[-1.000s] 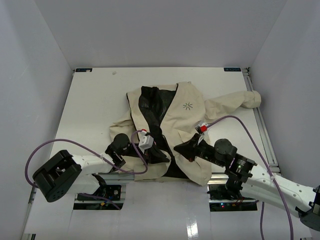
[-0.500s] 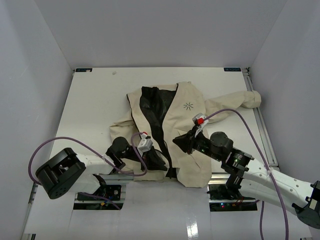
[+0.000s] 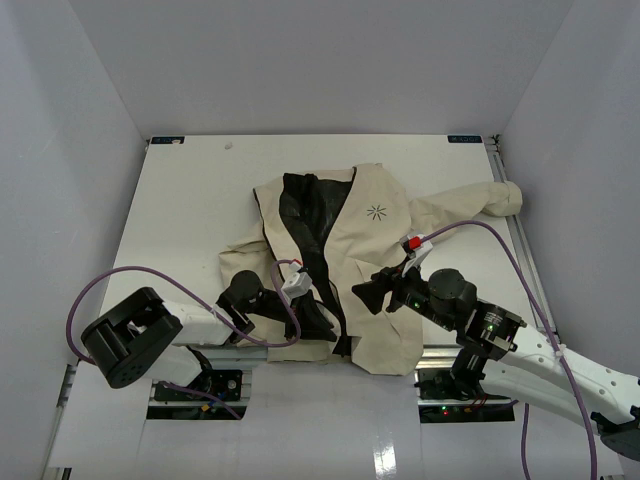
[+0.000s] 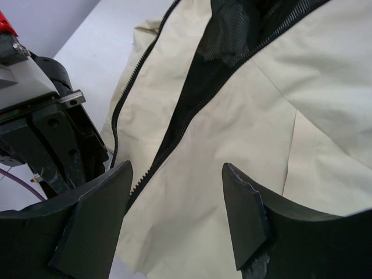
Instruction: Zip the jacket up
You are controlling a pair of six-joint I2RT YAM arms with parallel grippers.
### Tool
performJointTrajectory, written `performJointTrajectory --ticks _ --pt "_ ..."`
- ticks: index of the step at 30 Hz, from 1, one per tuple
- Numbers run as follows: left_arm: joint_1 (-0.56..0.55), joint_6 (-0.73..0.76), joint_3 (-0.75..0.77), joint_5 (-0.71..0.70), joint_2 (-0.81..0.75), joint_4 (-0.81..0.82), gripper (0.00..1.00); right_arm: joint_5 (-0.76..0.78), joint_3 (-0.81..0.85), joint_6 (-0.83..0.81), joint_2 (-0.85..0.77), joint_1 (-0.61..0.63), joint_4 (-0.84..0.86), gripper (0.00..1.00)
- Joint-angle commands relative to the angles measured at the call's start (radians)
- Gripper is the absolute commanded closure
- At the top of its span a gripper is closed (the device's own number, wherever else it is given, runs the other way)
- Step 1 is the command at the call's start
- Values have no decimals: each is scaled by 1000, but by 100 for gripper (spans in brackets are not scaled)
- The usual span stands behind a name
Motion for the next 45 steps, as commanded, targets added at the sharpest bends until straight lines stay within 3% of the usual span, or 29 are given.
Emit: performJointTrajectory --ticks 1,7,21,33,45 --pt "7 6 28 19 -1 -4 100 94 94 67 -22 74 -135 32" --pt "7 23 22 3 -20 -38 100 85 43 62 -51 163 -123 32" --pt "8 45 23 -28 -37 -86 100 -99 -115 116 -152 223 7 37" --pt "8 48 31 -30 -56 -116 100 -268 -69 124 -149 224 -62 44" --pt "8 55 35 -44 -74 -141 100 -275 -50 169 -97 224 -122 49"
